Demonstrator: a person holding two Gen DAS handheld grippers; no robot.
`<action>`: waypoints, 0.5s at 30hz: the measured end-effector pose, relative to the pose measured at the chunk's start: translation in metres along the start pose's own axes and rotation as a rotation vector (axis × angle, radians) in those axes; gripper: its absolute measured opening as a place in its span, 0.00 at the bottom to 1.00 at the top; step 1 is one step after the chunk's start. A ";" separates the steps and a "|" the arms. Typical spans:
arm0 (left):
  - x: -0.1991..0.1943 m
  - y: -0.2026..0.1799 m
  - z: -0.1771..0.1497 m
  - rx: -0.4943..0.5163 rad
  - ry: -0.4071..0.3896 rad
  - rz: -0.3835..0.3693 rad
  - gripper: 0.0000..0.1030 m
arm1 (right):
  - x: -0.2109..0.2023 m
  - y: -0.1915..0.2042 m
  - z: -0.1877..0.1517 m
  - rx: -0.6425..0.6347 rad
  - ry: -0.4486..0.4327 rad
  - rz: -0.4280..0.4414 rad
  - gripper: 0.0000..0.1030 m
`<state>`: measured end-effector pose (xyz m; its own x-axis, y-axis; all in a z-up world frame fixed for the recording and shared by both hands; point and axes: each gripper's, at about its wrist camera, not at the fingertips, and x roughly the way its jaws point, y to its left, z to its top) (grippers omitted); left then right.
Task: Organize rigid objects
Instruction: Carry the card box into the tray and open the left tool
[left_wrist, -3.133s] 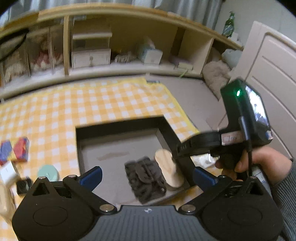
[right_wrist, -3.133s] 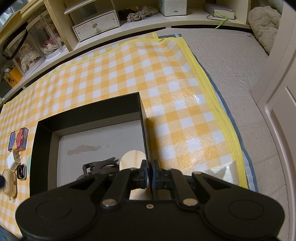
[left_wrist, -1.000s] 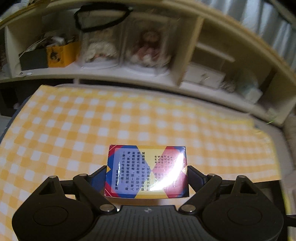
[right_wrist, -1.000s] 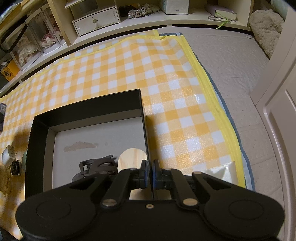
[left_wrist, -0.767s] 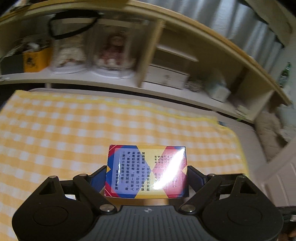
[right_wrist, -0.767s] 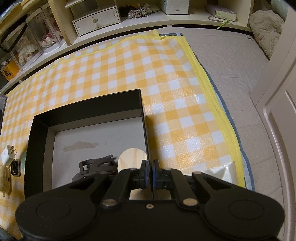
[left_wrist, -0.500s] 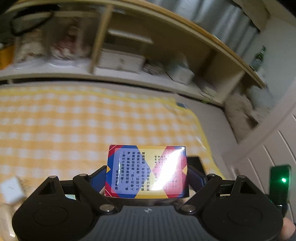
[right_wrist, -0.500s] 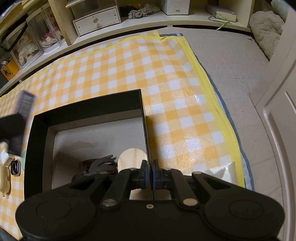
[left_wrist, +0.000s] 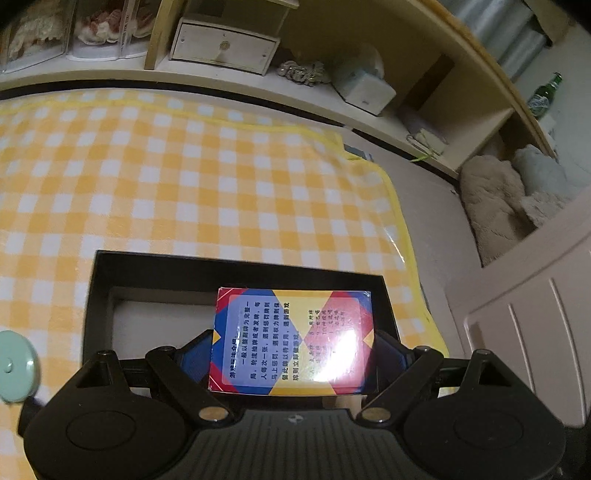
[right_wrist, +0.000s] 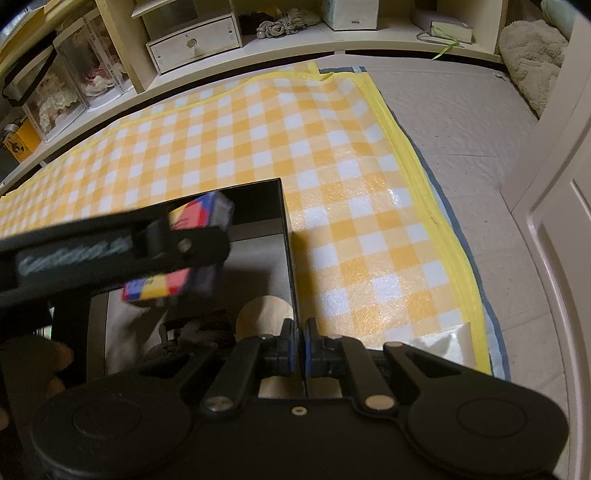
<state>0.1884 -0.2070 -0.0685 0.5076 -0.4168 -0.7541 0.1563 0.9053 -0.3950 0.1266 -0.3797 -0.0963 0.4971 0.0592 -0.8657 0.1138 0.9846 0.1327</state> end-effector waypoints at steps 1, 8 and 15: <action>0.003 -0.002 0.001 -0.001 -0.004 0.002 0.86 | 0.000 0.000 0.000 -0.001 0.000 0.000 0.06; 0.027 -0.009 0.002 -0.003 0.020 0.002 0.87 | 0.001 0.002 0.000 -0.004 0.000 0.013 0.06; 0.026 -0.004 0.001 0.021 0.032 0.017 0.92 | 0.002 0.000 0.001 0.002 0.004 0.021 0.06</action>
<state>0.2024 -0.2211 -0.0861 0.4827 -0.4034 -0.7773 0.1659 0.9136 -0.3711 0.1285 -0.3796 -0.0975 0.4959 0.0801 -0.8647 0.1052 0.9829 0.1514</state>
